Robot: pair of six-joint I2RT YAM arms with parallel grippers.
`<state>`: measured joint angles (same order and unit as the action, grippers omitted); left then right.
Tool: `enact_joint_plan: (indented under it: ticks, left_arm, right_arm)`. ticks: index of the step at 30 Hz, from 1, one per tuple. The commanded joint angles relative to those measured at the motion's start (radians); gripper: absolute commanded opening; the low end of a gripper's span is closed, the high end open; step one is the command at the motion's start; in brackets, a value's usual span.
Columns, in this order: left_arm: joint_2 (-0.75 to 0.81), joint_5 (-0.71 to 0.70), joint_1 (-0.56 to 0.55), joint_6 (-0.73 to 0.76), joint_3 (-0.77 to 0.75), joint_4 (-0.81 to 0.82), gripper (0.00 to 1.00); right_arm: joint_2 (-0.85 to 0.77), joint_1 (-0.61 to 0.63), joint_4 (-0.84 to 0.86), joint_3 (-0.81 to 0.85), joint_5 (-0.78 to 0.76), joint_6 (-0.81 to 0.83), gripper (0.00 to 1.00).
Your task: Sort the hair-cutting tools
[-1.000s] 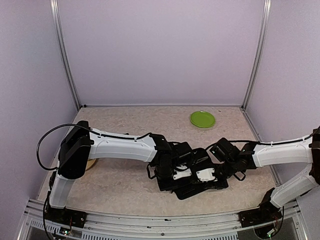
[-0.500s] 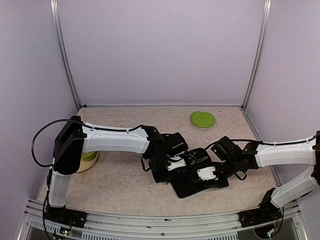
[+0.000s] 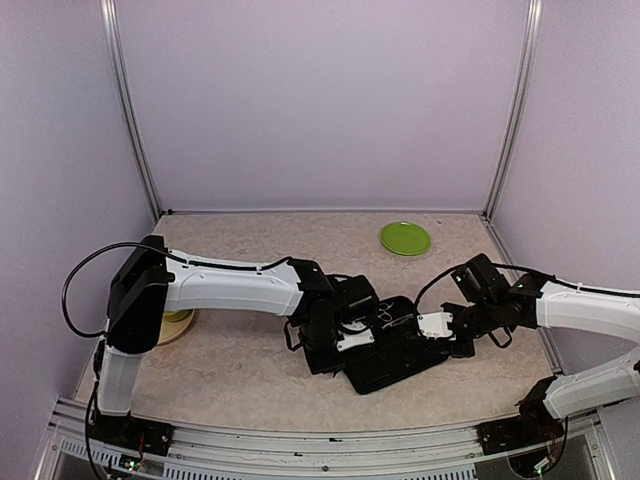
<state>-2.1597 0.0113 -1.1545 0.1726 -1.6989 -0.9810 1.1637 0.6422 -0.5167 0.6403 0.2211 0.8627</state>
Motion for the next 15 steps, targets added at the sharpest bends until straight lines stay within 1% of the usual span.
enact_joint_plan:
  ticks: [1,10,15]
  left_arm:
    - [0.041,0.015,-0.005,-0.012,0.016,-0.037,0.0]
    - [0.014,0.046,-0.023,-0.015,0.002,-0.058,0.0]
    - [0.009,0.064,-0.036,-0.008,-0.011,-0.061,0.0]
  right_arm:
    - [0.023,-0.01,-0.054,-0.016,0.06,0.032,0.34]
    - [0.063,-0.009,-0.048,-0.051,0.08,0.042,0.35]
    - [0.097,0.0,-0.003,-0.077,0.062,0.041,0.32]
